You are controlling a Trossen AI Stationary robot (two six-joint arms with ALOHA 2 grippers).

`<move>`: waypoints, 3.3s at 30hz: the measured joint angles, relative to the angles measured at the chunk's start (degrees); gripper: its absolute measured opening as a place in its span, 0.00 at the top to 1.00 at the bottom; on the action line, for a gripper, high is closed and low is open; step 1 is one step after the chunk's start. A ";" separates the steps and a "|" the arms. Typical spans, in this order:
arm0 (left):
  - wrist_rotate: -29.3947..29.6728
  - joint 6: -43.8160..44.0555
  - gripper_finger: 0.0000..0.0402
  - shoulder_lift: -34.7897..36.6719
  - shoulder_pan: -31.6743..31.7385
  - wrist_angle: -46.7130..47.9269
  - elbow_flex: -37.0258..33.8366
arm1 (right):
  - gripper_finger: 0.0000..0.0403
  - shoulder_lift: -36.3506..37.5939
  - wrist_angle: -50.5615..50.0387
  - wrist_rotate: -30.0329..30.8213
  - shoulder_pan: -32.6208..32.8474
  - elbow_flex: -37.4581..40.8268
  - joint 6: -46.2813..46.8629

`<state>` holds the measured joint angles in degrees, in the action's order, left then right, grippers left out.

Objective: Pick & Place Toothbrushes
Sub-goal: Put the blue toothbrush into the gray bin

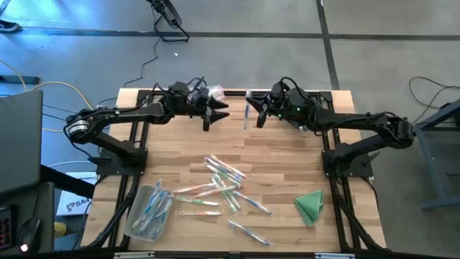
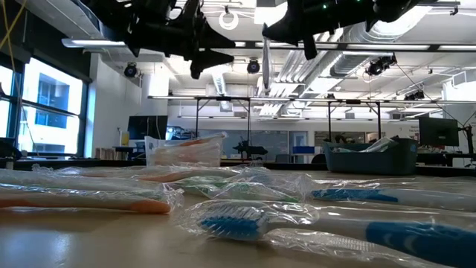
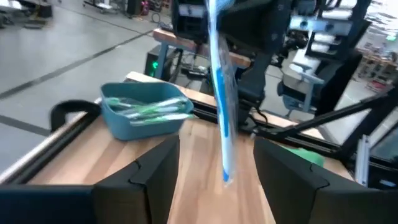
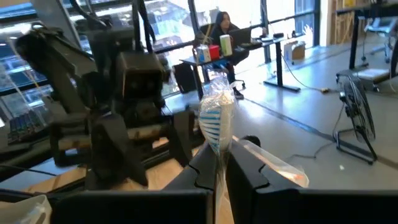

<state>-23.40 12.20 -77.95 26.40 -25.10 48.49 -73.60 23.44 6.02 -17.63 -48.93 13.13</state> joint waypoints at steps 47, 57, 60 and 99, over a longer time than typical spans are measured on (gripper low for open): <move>-6.27 7.53 0.70 -17.86 -3.57 -6.84 14.73 | 0.98 0.00 1.64 0.00 1.66 0.00 -4.22; -6.09 7.57 0.88 -17.86 -3.55 -7.91 14.73 | 0.98 0.00 1.67 -0.12 1.66 0.00 -4.22; -6.08 7.59 0.93 -17.86 -3.55 -7.88 14.73 | 0.98 0.00 1.68 -0.15 1.68 0.00 -4.22; -6.32 7.33 0.96 -17.86 -3.53 -7.76 14.73 | 0.37 15.22 -12.83 -3.05 -0.46 0.00 -4.46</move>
<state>-29.71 19.53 -95.81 22.87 -32.86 63.22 -58.38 10.61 2.97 -18.09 -48.93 8.67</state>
